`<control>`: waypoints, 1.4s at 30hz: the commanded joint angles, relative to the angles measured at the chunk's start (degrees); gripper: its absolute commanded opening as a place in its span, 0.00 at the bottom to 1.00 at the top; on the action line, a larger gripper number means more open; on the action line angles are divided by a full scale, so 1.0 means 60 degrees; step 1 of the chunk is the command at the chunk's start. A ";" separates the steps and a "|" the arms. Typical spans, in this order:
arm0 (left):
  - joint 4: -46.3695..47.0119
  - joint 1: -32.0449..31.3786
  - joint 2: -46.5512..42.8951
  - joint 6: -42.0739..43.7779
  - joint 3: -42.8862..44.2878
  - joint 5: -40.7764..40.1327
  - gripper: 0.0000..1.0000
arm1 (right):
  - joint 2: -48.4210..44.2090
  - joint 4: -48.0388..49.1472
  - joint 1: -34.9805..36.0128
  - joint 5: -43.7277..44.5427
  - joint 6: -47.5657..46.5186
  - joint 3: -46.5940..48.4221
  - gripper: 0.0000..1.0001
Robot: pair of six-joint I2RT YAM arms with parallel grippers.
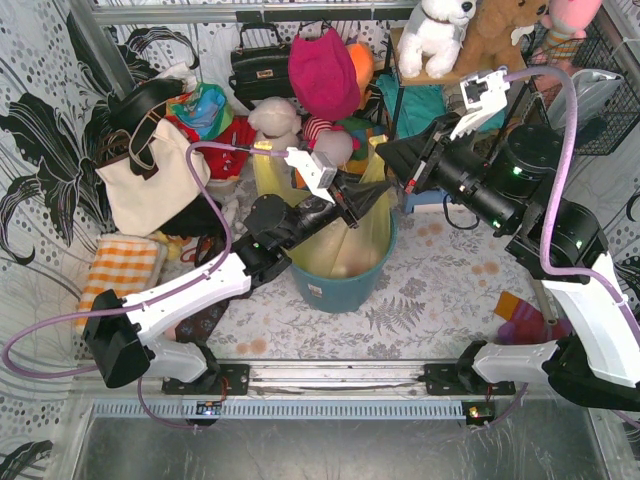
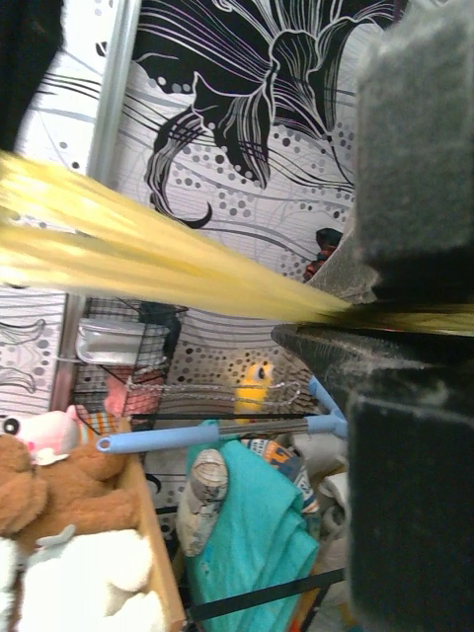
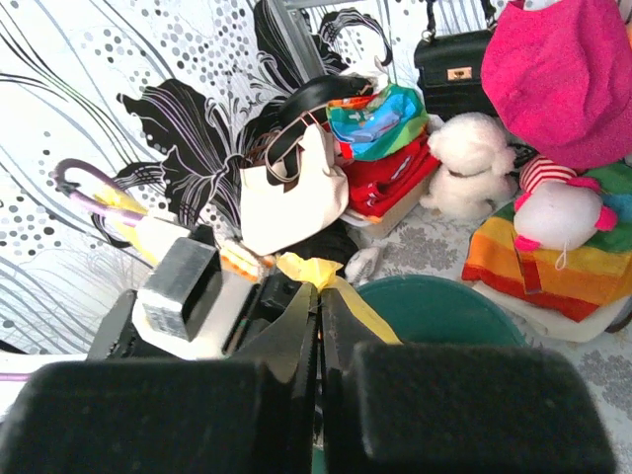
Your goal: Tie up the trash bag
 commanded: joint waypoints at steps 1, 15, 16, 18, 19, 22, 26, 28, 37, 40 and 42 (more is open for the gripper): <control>0.0209 0.0077 -0.0253 -0.0144 -0.0092 -0.0262 0.19 | -0.0251 0.0974 0.0045 -0.0221 0.0176 -0.0141 0.00; -0.0072 0.0077 -0.0231 -0.0232 -0.0201 -0.0302 0.14 | -0.0388 0.1169 0.0045 -0.0094 0.0181 -0.0386 0.00; -0.0125 0.0077 -0.0211 -0.0251 -0.0208 -0.0365 0.14 | -0.0380 0.1168 0.0043 -0.0094 0.0184 -0.0392 0.00; -0.0181 0.0079 -0.0182 -0.0303 -0.0237 -0.0429 0.22 | -0.0358 0.1154 0.0045 -0.0094 0.0187 -0.0392 0.00; -0.0218 0.0078 -0.0170 -0.0312 -0.0244 -0.0423 0.27 | -0.0347 0.1140 0.0038 -0.0094 0.0177 -0.0387 0.00; -0.0390 0.0077 -0.0125 -0.0306 -0.0246 -0.0387 0.31 | -0.0344 0.1150 0.0042 -0.0080 0.0180 -0.0409 0.00; -0.0444 0.0077 -0.0091 -0.0333 -0.0255 -0.0244 0.19 | -0.0344 0.1151 0.0045 -0.0079 0.0172 -0.0373 0.00; -0.0407 0.0077 -0.0077 -0.0362 -0.0226 -0.0198 0.17 | -0.0350 0.1154 0.0042 -0.0065 0.0133 -0.0362 0.00; -0.0827 0.0077 -0.0512 -0.0484 0.0733 0.0018 0.64 | -0.0365 0.0921 0.0044 -0.0049 0.0128 -0.0416 0.00; -0.1134 0.0077 -0.0673 -0.0478 0.1252 0.0017 0.68 | -0.0414 0.0935 0.0044 -0.0050 0.0149 -0.0555 0.00; -0.1234 0.0078 -0.0767 -0.0467 0.1503 0.0073 0.69 | -0.0438 0.0943 0.0041 -0.0070 0.0165 -0.0612 0.00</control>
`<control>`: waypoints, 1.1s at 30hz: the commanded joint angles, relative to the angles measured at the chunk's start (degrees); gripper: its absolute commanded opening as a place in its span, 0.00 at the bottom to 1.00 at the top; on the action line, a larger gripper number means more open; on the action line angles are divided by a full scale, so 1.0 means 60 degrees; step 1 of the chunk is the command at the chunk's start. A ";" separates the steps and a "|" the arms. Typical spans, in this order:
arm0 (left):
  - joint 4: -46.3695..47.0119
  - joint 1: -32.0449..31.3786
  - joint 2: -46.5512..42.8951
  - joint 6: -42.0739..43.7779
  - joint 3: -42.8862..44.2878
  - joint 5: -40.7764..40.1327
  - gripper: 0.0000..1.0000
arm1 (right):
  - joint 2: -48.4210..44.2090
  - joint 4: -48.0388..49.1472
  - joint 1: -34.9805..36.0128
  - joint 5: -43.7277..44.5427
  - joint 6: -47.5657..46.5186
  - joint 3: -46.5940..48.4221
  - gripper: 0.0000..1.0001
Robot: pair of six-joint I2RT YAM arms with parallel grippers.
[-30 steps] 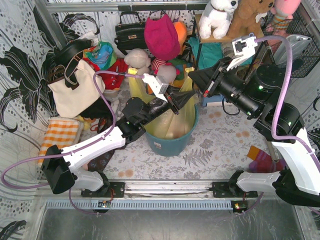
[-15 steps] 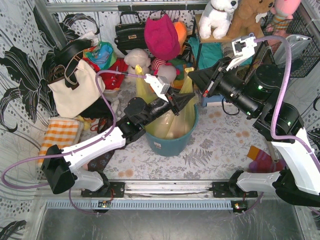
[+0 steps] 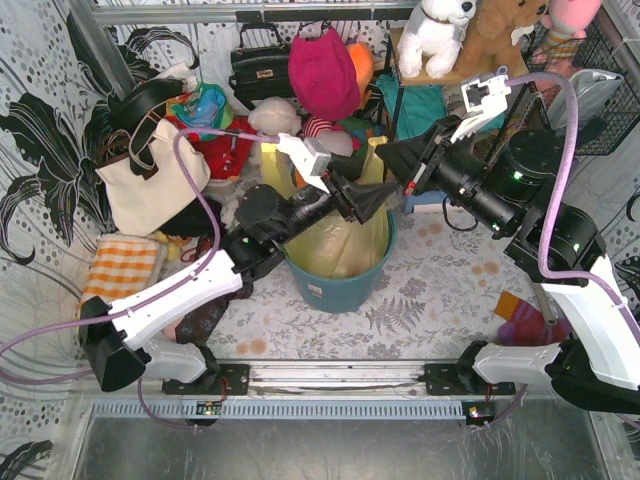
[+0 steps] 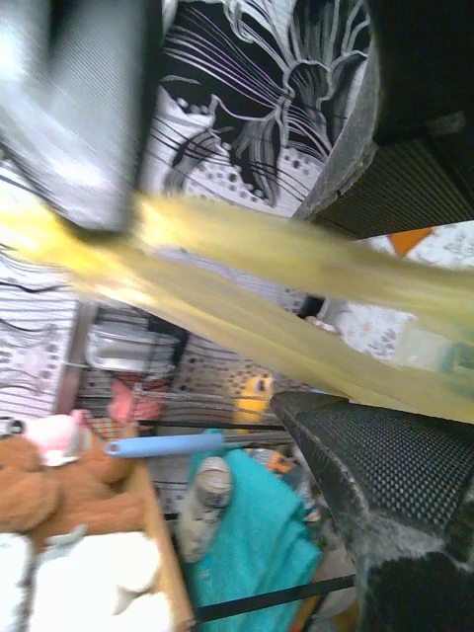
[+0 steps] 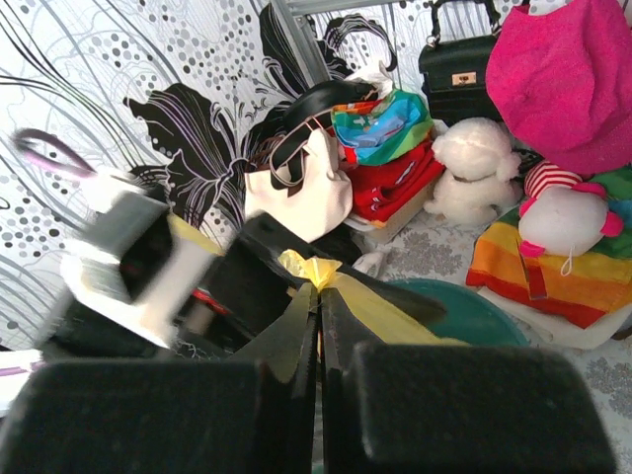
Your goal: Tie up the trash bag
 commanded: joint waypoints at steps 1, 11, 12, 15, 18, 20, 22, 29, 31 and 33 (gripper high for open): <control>0.0163 0.0085 -0.0625 0.0011 0.0869 0.0154 0.70 | -0.0194 0.0414 0.0043 -0.0007 0.0158 -0.0126 0.00; -0.0062 0.0074 -0.0593 0.0213 0.1101 0.0404 0.57 | -0.0165 0.0473 0.0044 -0.0149 0.0170 -0.0099 0.00; -0.0019 0.0077 -0.0583 0.0215 0.1038 0.0425 0.57 | -0.0162 0.0475 0.0038 -0.0167 0.0162 -0.0091 0.00; 0.0153 0.0077 -0.0541 0.0174 0.0847 0.0560 0.56 | -0.0164 0.0483 0.0044 -0.0203 0.0187 -0.0076 0.00; 0.0114 0.0077 -0.0490 0.0197 0.0841 0.0643 0.57 | -0.0200 0.0501 0.0045 -0.0213 0.0225 -0.0102 0.00; 0.0115 0.0077 -0.0464 0.0226 0.0814 0.0583 0.54 | -0.0234 0.0551 0.0045 -0.0215 0.0246 -0.0141 0.00; 0.0115 0.0077 -0.0431 0.0244 0.0796 0.0519 0.48 | -0.0252 0.0563 0.0040 -0.0226 0.0249 -0.0163 0.00; 0.0215 0.0078 -0.0382 0.0101 0.0795 0.0496 0.01 | -0.0257 0.0602 0.0045 -0.0272 0.0232 -0.0243 0.00; 0.0246 0.0077 -0.0414 0.0099 0.0800 0.0472 0.00 | -0.0312 0.0625 0.0038 -0.0322 0.0092 -0.0359 0.08; 0.0245 0.0085 -0.0450 0.0099 0.0760 0.0445 0.00 | -0.0490 0.0817 0.0045 -0.0429 -0.0152 -0.0692 0.38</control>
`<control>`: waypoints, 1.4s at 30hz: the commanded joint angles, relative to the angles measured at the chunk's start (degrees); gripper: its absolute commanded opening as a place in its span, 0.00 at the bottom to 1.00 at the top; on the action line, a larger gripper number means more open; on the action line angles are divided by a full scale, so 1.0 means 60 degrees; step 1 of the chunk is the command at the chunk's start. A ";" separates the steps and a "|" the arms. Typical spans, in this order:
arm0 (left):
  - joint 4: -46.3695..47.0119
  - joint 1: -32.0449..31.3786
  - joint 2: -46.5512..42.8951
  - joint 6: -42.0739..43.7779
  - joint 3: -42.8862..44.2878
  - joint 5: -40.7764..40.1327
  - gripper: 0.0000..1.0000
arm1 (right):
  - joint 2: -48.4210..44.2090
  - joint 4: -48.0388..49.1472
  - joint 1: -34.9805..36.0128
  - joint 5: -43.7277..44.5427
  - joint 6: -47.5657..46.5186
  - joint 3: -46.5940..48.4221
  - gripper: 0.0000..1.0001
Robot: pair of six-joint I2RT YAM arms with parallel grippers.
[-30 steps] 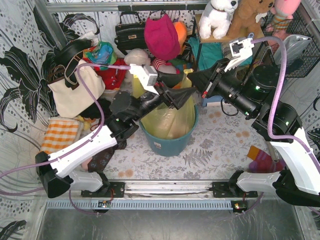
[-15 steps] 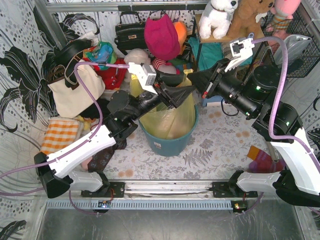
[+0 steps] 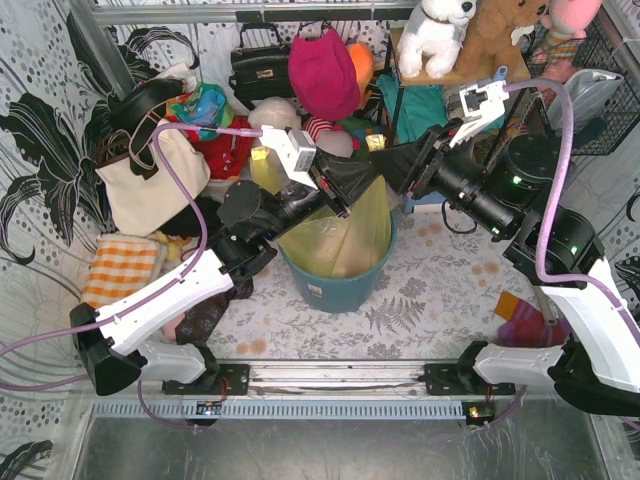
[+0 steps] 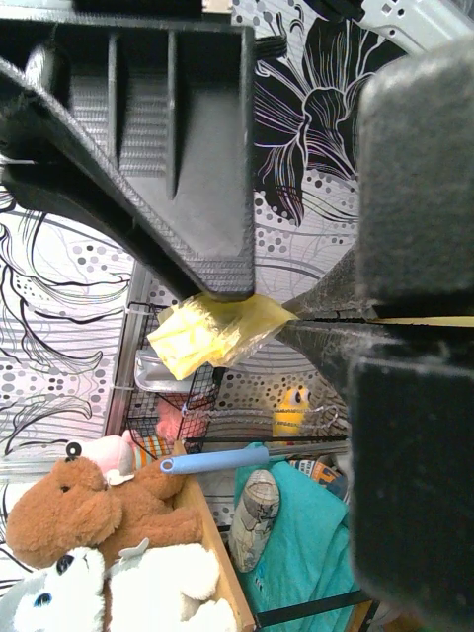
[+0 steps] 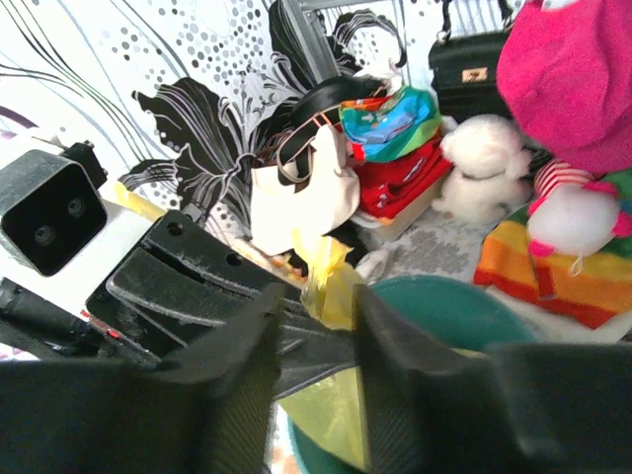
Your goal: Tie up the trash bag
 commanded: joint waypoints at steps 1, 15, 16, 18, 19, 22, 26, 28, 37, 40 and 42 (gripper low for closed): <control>0.0482 0.0067 -0.0064 0.0015 -0.0128 -0.0054 0.00 | -0.0490 0.0720 0.0030 -0.0265 -0.0249 -0.0559 0.48; 0.0882 0.0067 -0.0288 -0.0117 -0.0446 0.0134 0.00 | -0.0788 0.1711 0.0041 -0.0765 -0.1164 -0.1601 0.52; 0.0910 0.0070 -0.0299 -0.0117 -0.0469 0.0156 0.00 | -0.0766 0.1737 0.0034 -0.0752 -0.1193 -0.1614 0.52; 0.0944 0.0067 -0.0330 -0.0124 -0.0506 0.0191 0.00 | -0.0728 0.1731 0.0041 -0.0659 -0.1314 -0.1643 0.52; 0.0947 0.0067 -0.0339 -0.0118 -0.0515 0.0224 0.00 | -0.0720 0.1710 0.0038 -0.0601 -0.1345 -0.1662 0.53; 0.0983 0.0068 -0.0368 -0.0117 -0.0569 0.0256 0.00 | -0.0790 0.1701 0.0041 -0.0414 -0.1460 -0.1772 0.54; 0.1031 0.0074 -0.0393 -0.0117 -0.0618 0.0196 0.00 | -0.0949 0.1711 0.0041 -0.0063 -0.1540 -0.2176 0.63; 0.1078 0.0067 -0.0397 -0.0106 -0.0638 0.0209 0.00 | -0.1056 0.1822 0.0041 -0.0002 -0.1576 -0.2330 0.68; 0.1223 0.0067 -0.0395 -0.0121 -0.0738 0.0255 0.06 | -0.0912 0.2362 0.0039 -0.0758 -0.1596 -0.2473 0.18; 0.1212 0.0067 -0.0447 -0.0038 -0.0856 0.0219 0.50 | -0.0966 0.2618 0.0030 -0.0904 -0.1601 -0.2498 0.00; 0.1198 0.0067 -0.0494 0.0080 -0.1008 0.0133 0.64 | -0.1072 0.2877 0.0039 -0.0940 -0.1583 -0.2634 0.00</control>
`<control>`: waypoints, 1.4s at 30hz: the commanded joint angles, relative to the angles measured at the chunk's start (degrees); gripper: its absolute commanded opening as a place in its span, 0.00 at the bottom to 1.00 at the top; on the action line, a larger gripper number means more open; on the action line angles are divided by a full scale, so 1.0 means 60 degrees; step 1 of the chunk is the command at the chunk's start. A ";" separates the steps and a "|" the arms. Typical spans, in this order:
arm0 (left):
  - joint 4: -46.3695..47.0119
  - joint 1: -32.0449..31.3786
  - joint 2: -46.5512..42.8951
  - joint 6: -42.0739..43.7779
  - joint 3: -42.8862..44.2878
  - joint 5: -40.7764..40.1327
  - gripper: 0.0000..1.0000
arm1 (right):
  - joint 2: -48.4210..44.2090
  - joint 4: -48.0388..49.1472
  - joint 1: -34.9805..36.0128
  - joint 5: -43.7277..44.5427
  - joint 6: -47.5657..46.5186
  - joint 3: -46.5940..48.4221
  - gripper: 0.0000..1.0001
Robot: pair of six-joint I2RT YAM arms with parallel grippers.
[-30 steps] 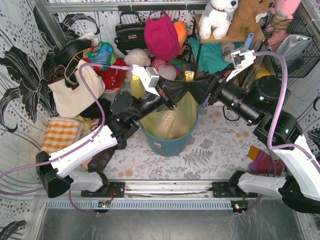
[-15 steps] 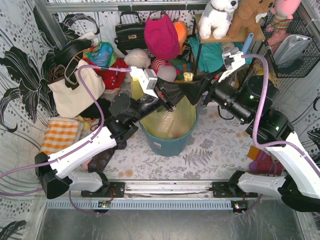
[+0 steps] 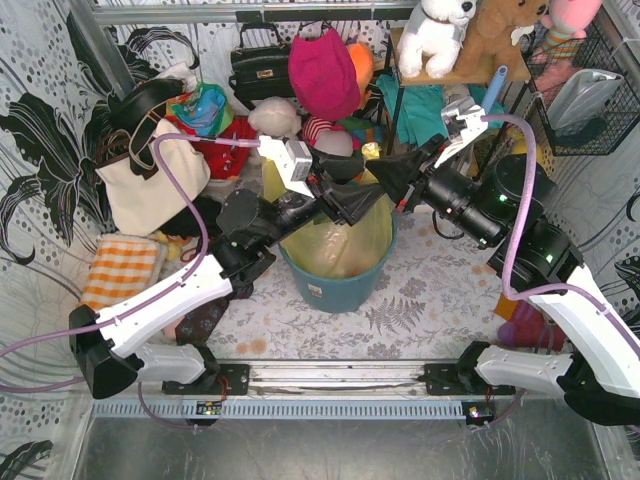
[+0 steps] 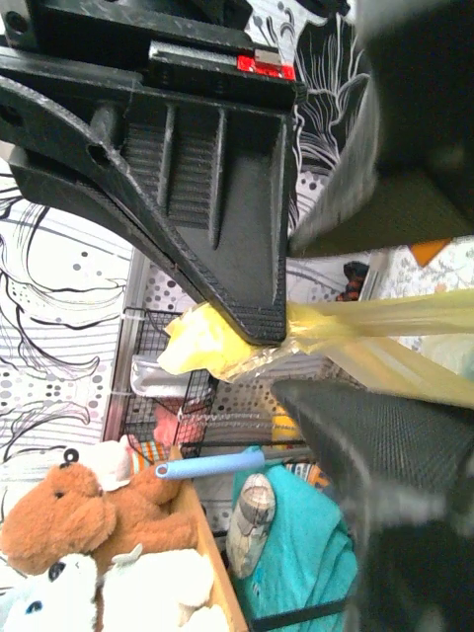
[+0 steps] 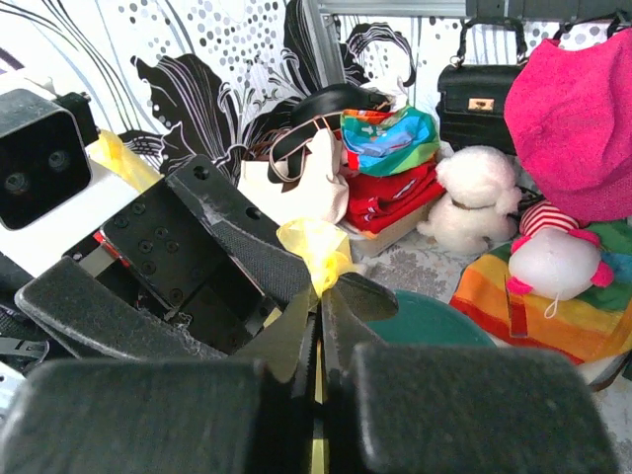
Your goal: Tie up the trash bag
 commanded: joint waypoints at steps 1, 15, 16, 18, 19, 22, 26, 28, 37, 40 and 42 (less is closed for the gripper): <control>0.0486 0.0067 -0.0300 0.0233 -0.0337 -0.0123 0.68 | -0.0193 0.0886 0.0037 -0.0304 -0.0008 -0.0247 0.00; 0.0178 0.0096 0.0820 0.0642 -0.0020 -0.0335 0.81 | -0.0233 0.0803 0.0045 -0.0741 0.0124 -0.0069 0.00; 0.0228 0.0096 0.0816 0.0612 -0.0073 -0.0317 0.76 | -0.0250 0.0786 0.0045 -0.0736 0.0111 -0.0061 0.00; 0.0354 0.0096 0.0736 0.0580 -0.0225 -0.0260 0.60 | -0.0303 0.0782 0.0044 -0.0718 0.0117 -0.0084 0.00; 0.0413 0.0096 0.0675 0.0578 -0.0320 -0.0231 0.49 | -0.0339 0.0794 0.0045 -0.0690 0.0098 -0.0131 0.00; 0.0495 0.0118 0.0515 0.0633 -0.0508 -0.0105 0.25 | -0.0473 0.0935 0.0044 -0.0600 0.0031 -0.0371 0.00; 0.0410 0.0125 0.0444 0.0629 -0.0476 -0.0062 0.03 | -0.0640 0.1270 0.0044 -0.0636 -0.0054 -0.0933 0.26; 0.0365 0.0125 0.0425 0.0650 -0.0447 -0.0026 0.00 | -0.0668 0.1389 0.0044 -0.0722 -0.0087 -0.1133 0.44; 0.0441 0.0126 0.0404 0.0571 -0.0468 0.0209 0.00 | -0.0664 0.2060 0.0044 -0.1156 -0.0322 -0.1763 0.56; 0.0628 0.0138 0.0350 0.0577 -0.0578 0.0474 0.00 | -0.0607 0.2136 0.0040 -0.0821 -0.0376 -0.1763 0.47; 0.0782 0.0134 0.0319 0.0542 -0.0666 0.0626 0.00 | -0.0609 0.2143 0.0045 -0.0591 -0.0413 -0.1776 0.43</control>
